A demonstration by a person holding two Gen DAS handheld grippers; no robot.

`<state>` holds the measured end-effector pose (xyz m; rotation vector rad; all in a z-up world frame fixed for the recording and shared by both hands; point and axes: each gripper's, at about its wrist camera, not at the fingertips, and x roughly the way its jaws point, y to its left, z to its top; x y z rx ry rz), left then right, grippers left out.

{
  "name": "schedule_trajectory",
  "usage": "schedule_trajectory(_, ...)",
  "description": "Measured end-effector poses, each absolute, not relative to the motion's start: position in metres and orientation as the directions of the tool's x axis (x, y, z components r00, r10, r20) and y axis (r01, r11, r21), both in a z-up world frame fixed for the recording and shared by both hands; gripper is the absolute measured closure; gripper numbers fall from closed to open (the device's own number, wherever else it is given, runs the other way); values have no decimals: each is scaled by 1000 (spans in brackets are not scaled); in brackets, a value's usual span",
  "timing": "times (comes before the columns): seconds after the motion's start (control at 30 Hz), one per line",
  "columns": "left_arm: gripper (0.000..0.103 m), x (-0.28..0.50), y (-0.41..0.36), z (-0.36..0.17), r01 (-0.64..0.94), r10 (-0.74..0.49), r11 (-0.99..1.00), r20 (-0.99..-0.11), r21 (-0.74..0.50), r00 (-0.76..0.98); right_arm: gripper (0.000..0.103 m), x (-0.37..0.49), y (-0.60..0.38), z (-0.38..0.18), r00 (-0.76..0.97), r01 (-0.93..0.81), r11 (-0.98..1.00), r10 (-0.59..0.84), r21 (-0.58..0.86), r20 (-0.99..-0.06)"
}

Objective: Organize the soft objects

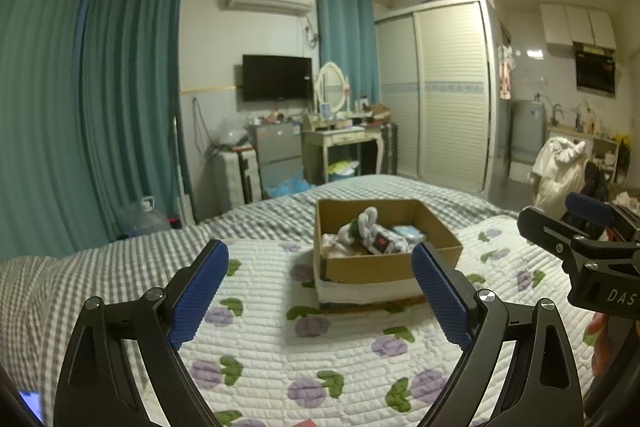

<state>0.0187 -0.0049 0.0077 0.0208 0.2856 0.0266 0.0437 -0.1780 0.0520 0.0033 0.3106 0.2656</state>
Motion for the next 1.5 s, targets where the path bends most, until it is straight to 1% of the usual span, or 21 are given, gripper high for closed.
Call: schedule_trajectory(1.5, 9, 19, 1, 2, -28, 35, 999, -292, 27, 956, 0, 47, -178, 44, 910, -249, 968, 249, 44, -332)
